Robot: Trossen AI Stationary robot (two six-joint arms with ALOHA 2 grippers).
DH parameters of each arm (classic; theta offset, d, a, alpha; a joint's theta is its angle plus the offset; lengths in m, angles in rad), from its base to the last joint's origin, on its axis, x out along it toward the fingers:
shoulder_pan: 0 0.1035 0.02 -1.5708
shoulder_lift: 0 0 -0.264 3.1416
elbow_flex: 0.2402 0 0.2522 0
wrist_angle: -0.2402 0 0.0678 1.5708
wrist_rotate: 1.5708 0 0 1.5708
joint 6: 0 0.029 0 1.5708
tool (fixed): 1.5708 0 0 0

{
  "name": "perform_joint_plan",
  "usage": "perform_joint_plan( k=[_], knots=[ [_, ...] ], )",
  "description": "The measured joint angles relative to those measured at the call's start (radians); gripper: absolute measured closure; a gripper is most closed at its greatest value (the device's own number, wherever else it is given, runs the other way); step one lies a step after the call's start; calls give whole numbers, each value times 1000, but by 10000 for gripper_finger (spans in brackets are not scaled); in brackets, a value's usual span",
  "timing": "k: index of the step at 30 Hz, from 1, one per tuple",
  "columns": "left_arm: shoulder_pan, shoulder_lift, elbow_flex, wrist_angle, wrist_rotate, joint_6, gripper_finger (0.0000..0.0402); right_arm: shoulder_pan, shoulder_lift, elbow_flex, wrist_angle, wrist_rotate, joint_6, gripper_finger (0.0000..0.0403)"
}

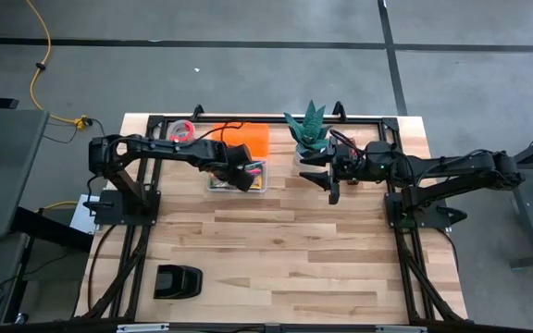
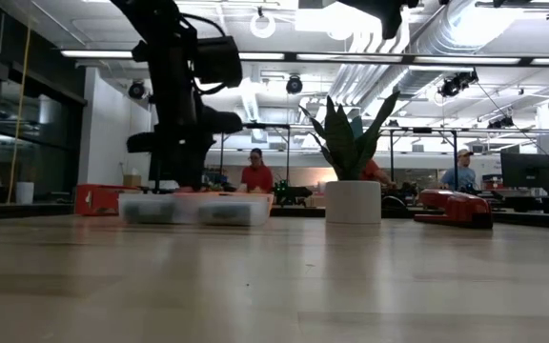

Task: Pack school essentials
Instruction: Put the pink eraser into the orange supply box

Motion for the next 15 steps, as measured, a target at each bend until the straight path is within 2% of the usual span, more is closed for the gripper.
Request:
perform_joint_plan(
  k=[3, 5, 15],
  knots=[
    [-6, 3, 0, -13, 0, -140, 329, 0, 0, 0, -8, 0, 0, 224],
    [-8, 3, 0, 6, -13, -180, 329, 0, 0, 0, -15, 10, -1, 224],
    [-7, 3, 0, 14, -12, -184, 327, 0, 0, 0, -16, 37, -1, 224]
  ],
)
